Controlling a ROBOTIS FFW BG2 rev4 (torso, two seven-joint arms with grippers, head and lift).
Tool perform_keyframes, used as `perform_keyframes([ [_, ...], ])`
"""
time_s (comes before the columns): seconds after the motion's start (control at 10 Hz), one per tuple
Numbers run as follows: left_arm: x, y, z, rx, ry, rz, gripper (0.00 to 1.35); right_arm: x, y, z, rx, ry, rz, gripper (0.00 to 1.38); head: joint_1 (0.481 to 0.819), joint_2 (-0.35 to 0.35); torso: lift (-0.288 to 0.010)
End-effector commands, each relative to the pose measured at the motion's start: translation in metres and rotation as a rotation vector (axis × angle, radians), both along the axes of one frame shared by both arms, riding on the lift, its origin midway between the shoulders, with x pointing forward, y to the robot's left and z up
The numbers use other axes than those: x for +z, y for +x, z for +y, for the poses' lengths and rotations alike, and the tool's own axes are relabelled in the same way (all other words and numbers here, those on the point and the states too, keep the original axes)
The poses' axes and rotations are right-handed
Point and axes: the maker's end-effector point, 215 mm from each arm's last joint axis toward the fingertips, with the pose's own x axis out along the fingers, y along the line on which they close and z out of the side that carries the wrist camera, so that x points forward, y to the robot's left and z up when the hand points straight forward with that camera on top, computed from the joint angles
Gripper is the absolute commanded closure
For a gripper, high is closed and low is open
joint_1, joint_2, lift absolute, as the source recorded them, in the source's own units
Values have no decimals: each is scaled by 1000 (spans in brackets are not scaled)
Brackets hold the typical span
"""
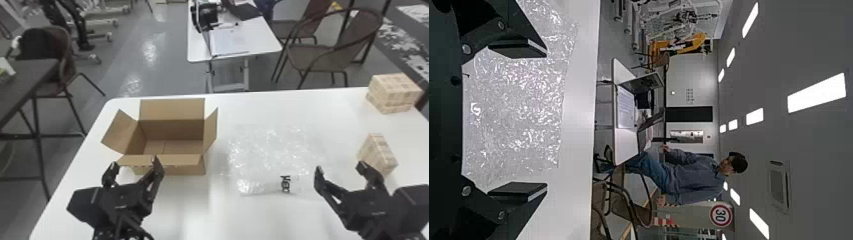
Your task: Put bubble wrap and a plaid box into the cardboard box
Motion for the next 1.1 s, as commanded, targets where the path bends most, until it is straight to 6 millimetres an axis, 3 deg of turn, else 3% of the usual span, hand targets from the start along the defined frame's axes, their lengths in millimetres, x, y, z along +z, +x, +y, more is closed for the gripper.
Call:
perform_keyframes([
  [0.0, 12, -1, 4, 13, 8, -16, 306, -1, 0, 0, 0, 4, 2, 326, 695, 125, -108],
  [0.2, 23, 4, 21, 35, -1, 7, 476, -2, 0, 0, 0, 6, 4, 326, 695, 131, -108],
  [0.5, 55, 14, 76, 71, -11, -38, 490, -2, 1, 0, -1, 8, 4, 326, 695, 176, -108],
  [0.7, 71, 36, 104, -12, 21, -23, 490, -2, 2, 0, 0, 9, 6, 326, 695, 204, -108],
  [1.0, 78, 52, 156, 0, 42, 44, 490, 0, 7, 4, 7, 10, -2, 326, 695, 257, -108],
])
